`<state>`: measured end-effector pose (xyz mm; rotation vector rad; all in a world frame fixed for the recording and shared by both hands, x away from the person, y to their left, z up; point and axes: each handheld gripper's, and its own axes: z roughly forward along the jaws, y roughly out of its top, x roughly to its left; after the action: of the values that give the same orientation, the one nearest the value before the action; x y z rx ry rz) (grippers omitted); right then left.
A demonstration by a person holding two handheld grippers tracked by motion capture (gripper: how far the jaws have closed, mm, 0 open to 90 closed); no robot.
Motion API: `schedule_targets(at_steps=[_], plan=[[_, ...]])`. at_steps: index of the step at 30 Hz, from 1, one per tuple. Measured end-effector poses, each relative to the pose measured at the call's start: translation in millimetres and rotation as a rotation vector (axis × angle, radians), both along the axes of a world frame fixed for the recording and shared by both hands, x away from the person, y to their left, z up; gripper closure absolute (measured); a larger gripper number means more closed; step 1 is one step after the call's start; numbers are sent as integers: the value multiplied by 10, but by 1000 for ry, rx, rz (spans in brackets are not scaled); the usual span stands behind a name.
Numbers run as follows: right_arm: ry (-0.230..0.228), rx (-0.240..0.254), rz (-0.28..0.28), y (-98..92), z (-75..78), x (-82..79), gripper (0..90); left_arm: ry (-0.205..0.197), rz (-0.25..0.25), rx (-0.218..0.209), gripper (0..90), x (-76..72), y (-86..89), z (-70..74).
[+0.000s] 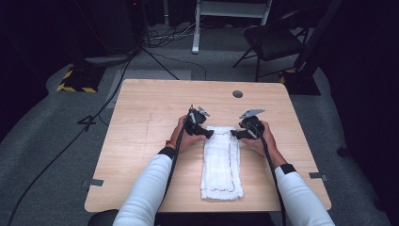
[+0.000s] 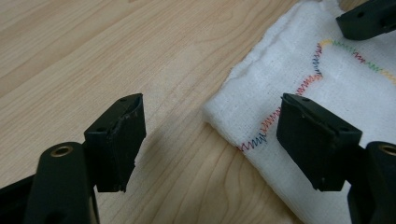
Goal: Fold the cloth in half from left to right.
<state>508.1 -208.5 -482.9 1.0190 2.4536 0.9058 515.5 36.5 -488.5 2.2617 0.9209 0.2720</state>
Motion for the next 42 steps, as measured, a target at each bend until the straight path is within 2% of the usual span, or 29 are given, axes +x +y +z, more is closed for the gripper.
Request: schedule_targets(at_steps=[2,5,8,10,11,12,14,18,20,22,29,31,35,40,42], plan=[[12,4,-1,20,-36,37,424,4,1,3,239,14,-14,-32],[32,26,-9,17,-46,78,427,16,-2,-17,234,36,-7,-61],[77,64,5,-15,-57,108,481,5,-28,-14,243,42,-5,-67],[84,70,17,-26,-56,123,508,5,-36,-14,257,40,-5,-65],[90,72,27,-22,-51,121,556,4,-45,-17,277,35,-7,-63],[99,75,33,-10,-45,115,600,5,-58,-23,307,29,-8,-60],[115,82,45,13,-37,99,685,14,-90,-29,448,25,-6,-45],[130,96,50,8,-37,96,756,42,-126,-54,644,32,-4,-35],[128,99,61,13,-36,90,791,53,-125,-68,716,44,3,-37],[106,71,65,42,-23,78,813,60,-131,-75,775,54,4,-38],[22,48,51,65,48,80,828,2,-95,-32,815,114,-35,57],[-10,41,50,76,96,84,828,-17,-92,-19,816,141,-38,136],[-72,42,39,83,218,87,829,-58,-88,-33,816,172,-18,285],[-125,60,30,94,390,106,830,-107,-99,-10,818,187,5,480],[-152,49,34,114,467,106,830,-116,-93,-23,818,193,22,549]])
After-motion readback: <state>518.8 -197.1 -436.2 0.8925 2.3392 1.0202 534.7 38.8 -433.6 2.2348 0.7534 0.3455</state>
